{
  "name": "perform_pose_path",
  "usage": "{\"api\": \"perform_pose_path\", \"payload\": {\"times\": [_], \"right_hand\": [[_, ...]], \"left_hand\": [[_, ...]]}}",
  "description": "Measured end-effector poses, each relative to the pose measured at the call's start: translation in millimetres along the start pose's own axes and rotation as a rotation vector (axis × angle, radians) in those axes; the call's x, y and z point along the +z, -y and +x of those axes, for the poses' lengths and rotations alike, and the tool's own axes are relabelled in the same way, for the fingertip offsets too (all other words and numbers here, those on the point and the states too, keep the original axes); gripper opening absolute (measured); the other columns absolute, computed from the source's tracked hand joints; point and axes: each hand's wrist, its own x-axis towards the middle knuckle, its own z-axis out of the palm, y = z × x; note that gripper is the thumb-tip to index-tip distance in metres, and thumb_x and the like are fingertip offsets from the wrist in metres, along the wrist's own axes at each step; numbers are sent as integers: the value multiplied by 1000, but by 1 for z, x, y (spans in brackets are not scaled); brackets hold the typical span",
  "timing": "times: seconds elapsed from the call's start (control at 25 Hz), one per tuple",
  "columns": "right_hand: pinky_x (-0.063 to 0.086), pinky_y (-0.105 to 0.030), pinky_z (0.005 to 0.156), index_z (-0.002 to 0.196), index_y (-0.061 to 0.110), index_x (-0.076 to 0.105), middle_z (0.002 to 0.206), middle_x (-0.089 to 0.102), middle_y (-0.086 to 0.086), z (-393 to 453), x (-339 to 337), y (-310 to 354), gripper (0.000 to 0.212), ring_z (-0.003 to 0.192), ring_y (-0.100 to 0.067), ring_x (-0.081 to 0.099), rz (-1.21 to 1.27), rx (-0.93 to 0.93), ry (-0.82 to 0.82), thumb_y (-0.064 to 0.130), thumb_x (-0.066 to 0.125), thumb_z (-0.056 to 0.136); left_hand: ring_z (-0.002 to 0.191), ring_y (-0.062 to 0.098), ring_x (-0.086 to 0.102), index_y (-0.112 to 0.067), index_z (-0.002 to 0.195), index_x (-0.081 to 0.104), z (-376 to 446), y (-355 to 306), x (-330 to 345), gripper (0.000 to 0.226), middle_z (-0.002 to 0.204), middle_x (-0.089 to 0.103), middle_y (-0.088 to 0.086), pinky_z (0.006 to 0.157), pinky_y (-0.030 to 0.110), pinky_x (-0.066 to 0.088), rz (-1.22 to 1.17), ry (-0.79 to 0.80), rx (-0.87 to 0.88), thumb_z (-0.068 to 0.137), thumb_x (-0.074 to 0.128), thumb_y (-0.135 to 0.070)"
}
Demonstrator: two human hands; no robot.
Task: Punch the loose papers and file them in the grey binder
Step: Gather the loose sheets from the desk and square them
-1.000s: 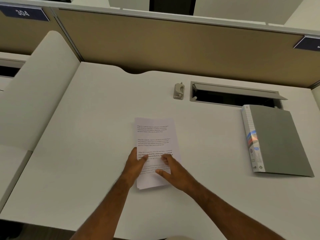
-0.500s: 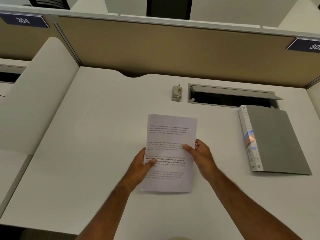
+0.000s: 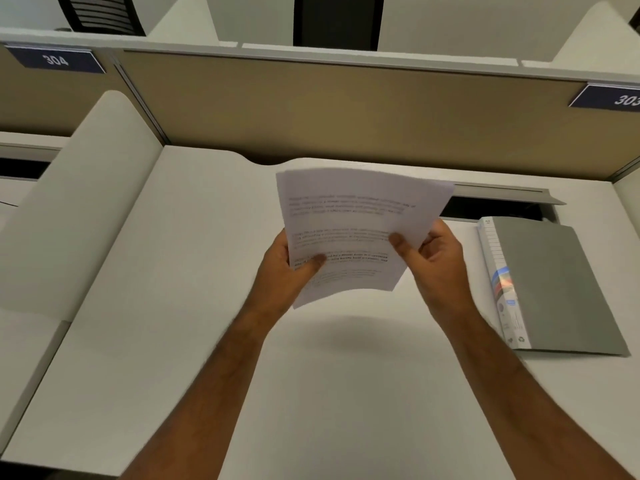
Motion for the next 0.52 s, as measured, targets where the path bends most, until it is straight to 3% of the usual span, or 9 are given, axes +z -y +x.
{"api": "perform_pose_path", "payload": {"times": [0.16,0.32,0.52], "right_hand": [[60,-22,83,124,30,58,113,71,13,-4,4,-43,42,103,-5,70,-92,136,66,23,78,88],[58,-15,80,121,30,61,106,70,17,-9,8,-62,32,98,-2,67,-145,183,76,24,74,92],[56,-12,77,121,31,62,107,71,17,-2,1,-57,34,93,0,70,-115,151,66,25,76,90]], "left_hand": [[111,10,69,-28,131,62,3,21,9,49,119,73,-11,88,26,60,-51,11,-110,87,82,-23],[107,11,71,-30,126,69,0,34,17,39,113,75,-12,91,34,62,-64,20,-152,89,80,-24],[99,5,71,-31,121,71,2,25,15,37,107,76,-14,80,20,60,-62,-7,-127,87,83,-25]]}}
